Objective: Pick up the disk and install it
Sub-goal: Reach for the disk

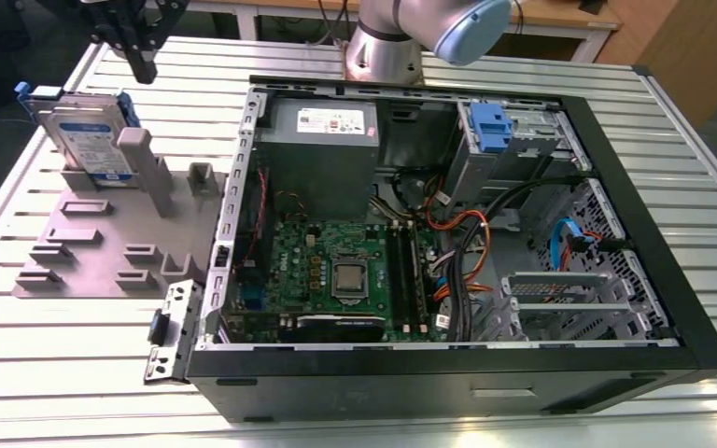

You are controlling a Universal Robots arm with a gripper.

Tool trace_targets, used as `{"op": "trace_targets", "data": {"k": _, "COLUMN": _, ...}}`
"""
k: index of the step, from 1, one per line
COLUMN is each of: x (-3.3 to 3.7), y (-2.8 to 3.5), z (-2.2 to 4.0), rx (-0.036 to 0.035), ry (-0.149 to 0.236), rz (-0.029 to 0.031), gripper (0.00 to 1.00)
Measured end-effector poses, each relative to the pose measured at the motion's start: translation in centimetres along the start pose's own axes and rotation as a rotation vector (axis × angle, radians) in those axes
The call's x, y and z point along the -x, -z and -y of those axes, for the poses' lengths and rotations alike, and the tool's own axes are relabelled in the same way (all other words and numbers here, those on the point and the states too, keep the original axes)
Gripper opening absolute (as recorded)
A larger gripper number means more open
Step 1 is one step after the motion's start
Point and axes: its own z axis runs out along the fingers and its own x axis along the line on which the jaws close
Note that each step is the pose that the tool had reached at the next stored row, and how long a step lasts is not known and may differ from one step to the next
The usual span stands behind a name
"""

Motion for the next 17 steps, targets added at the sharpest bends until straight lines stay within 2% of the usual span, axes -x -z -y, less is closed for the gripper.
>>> {"op": "trace_targets", "data": {"k": 17, "x": -0.77, "y": 0.01, "z": 0.06, "rx": 0.0000, "ry": 0.000, "rz": 0.0000, "gripper": 0.11}}
